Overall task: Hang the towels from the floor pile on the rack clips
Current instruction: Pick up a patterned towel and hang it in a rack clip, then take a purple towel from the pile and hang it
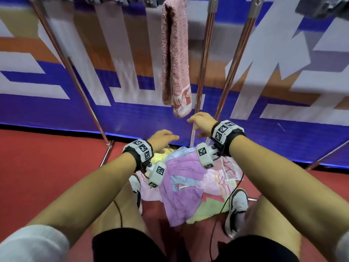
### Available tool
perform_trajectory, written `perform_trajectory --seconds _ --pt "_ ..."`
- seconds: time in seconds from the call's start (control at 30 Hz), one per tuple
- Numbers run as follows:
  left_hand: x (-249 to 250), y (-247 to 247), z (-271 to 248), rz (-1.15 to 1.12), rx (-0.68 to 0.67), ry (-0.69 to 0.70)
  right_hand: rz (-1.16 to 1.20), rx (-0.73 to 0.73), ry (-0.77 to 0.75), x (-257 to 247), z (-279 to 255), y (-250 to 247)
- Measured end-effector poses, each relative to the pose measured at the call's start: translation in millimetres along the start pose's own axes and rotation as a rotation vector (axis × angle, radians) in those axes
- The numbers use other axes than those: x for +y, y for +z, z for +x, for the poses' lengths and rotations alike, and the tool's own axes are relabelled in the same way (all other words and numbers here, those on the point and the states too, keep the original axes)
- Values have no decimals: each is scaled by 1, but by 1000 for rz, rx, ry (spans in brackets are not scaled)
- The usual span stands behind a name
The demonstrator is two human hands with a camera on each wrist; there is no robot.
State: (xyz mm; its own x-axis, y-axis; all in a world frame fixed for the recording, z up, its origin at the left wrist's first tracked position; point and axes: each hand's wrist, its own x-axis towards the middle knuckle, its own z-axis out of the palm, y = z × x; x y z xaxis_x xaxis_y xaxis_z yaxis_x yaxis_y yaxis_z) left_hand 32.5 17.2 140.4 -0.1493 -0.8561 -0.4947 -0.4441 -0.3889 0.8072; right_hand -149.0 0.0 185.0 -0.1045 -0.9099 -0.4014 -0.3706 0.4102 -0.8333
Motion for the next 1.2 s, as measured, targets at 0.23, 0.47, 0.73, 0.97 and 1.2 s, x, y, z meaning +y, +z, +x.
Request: perform_trajectory --seconds 0.23,0.47,0.73,0.97,1.2 --pt "-18 32 -13 53 -109 39 -50 -178 -11 60 -15 3" --pt "-33 61 3 -4 -87 14 -15 -177 47 109 -23 0" --pt "-44 83 38 -114 -71 2 43 -128 163 156 -1 2" --pt "-86 94 77 -230 -10 -106 223 -138 288 183 39 29" --pt "-114 97 103 -372 105 -219 270 -170 411 223 72 60"
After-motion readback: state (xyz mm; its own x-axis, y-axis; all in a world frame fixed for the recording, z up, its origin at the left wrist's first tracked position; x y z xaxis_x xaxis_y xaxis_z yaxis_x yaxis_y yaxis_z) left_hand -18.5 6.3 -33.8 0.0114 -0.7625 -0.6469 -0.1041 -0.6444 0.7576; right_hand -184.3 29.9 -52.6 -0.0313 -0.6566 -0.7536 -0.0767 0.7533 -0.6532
